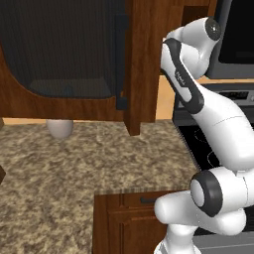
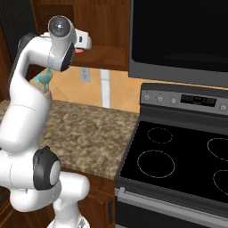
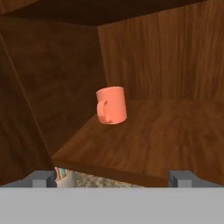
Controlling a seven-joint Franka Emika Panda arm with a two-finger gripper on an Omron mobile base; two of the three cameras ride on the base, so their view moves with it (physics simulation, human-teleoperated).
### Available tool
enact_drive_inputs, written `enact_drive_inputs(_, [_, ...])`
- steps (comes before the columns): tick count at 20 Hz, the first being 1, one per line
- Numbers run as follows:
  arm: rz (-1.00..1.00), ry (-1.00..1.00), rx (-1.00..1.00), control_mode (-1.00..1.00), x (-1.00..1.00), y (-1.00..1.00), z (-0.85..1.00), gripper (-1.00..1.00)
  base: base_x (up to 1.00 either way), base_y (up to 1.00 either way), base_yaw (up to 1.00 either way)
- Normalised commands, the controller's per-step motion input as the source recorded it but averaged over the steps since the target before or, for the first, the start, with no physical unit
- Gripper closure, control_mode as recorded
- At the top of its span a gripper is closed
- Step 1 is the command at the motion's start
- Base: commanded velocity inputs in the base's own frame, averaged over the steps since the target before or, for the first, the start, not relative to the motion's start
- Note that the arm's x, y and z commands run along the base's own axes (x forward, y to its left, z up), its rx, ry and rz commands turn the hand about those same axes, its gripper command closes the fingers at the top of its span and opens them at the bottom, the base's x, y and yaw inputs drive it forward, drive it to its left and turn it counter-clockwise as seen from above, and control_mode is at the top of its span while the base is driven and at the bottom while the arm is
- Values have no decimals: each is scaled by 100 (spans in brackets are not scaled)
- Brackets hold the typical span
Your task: Gather all objects into one cabinet and sort the glasses and bowls to opposite sides.
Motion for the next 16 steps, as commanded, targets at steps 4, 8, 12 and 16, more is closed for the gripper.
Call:
enact_drive_inputs(4, [-5,12,1,-100,61,6,0,-100,0,0,0])
enact_drive_inputs(8, [10,12,0,-100,62,19,0,-100,0,0,0])
enact_drive_inputs(12, [15,10,0,-100,50,19,0,-100,0,0,0])
enact_drive_inputs(16, [8,8,-3,-100,36,17,0,-100,0,0,0])
